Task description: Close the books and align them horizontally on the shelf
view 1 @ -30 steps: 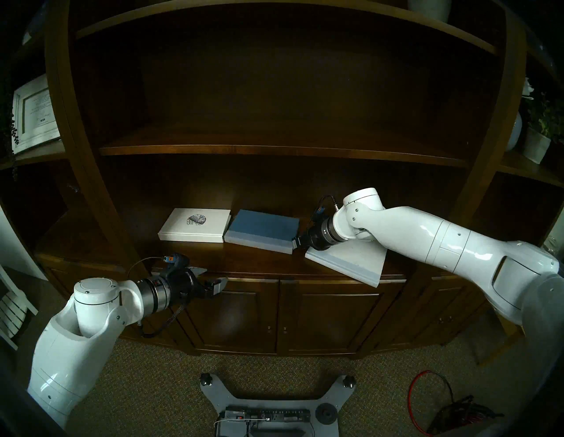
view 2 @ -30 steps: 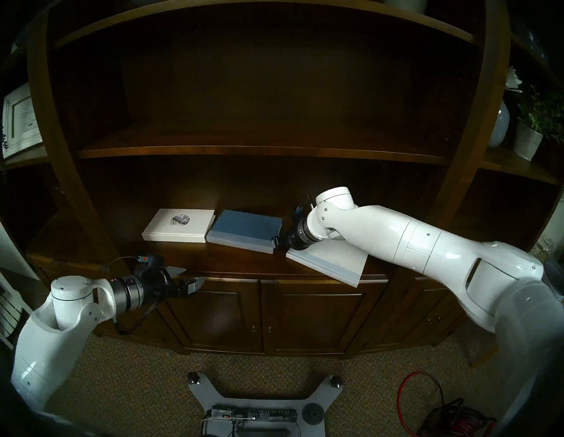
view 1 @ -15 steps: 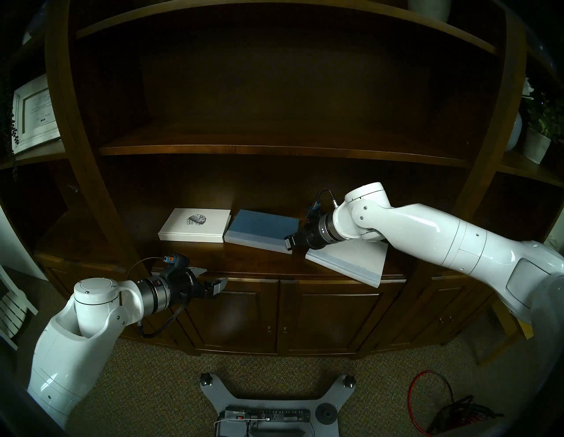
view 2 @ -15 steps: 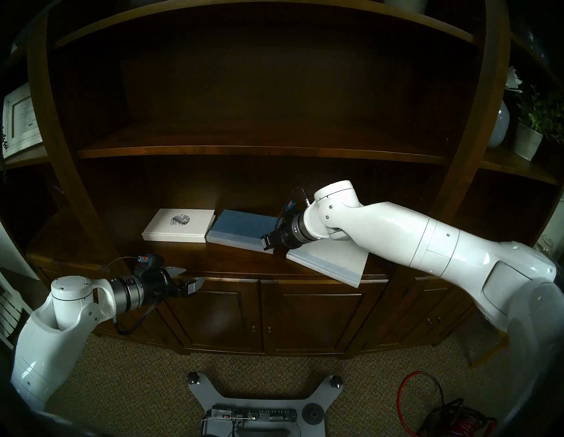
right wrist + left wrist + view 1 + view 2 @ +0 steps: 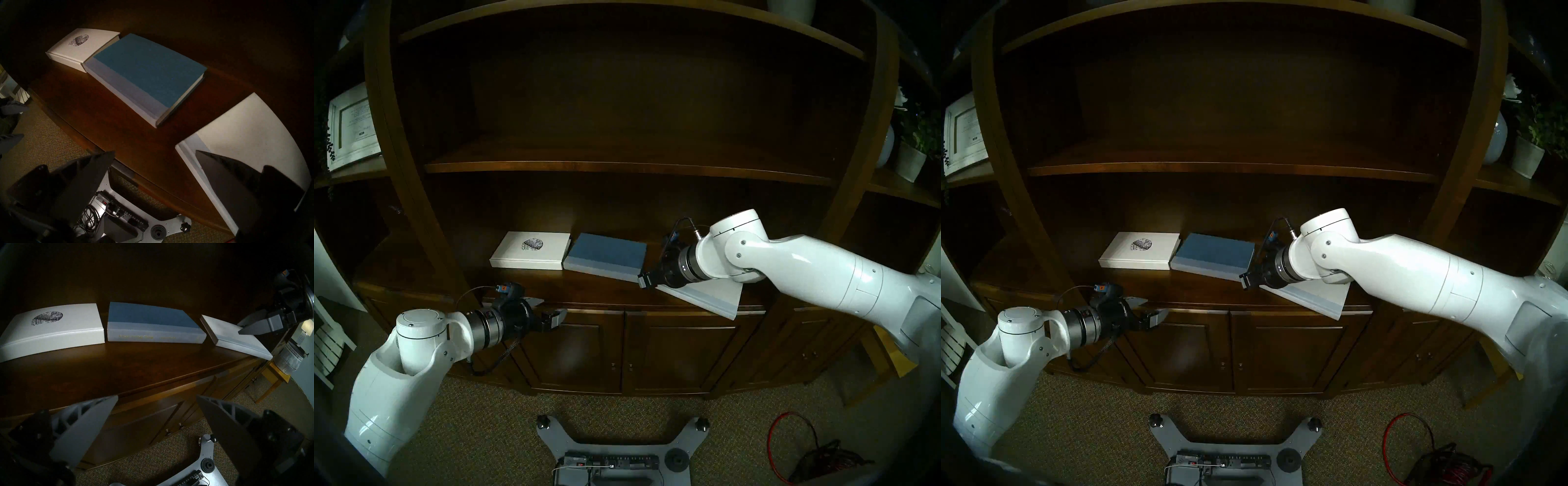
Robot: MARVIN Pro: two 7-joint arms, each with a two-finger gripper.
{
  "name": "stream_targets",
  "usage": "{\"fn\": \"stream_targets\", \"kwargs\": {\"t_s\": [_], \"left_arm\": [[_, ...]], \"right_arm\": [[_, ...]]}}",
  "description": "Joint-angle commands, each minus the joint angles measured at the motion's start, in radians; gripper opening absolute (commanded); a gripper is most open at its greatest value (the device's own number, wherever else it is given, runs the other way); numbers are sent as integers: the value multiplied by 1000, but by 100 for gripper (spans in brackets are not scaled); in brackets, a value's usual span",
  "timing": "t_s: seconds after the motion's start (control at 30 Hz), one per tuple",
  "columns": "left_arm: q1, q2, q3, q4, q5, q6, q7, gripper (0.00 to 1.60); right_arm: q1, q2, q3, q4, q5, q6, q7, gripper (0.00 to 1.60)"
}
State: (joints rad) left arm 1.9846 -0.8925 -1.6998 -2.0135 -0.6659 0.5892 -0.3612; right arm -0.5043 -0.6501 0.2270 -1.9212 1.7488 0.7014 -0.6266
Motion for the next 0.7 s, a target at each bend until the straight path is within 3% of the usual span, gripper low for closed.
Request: {"fn": "stream_targets", "kwargs": {"t_s": [0.0, 0.07, 0.37, 0.5, 0.67], "left_arm": [[-18, 2, -10, -18, -1, -8, 0, 160], [-18, 2, -9, -17, -1, -8, 0, 160], [-18, 2, -9, -18, -1, -8, 0, 160], [-19, 2, -10, -18, -1, -8, 0, 160], [-19, 2, -10, -18, -1, -8, 0, 160]], "right_arm": [[1, 106, 24, -109, 31, -6, -74, 160], [-8, 149, 22, -164, 50, -11, -108, 160], [-34, 235, 20, -287, 102, -36, -217, 160], [-63, 294, 10, -363, 132, -67, -309, 160], [-87, 339, 2, -393, 151, -99, -376, 160]]}}
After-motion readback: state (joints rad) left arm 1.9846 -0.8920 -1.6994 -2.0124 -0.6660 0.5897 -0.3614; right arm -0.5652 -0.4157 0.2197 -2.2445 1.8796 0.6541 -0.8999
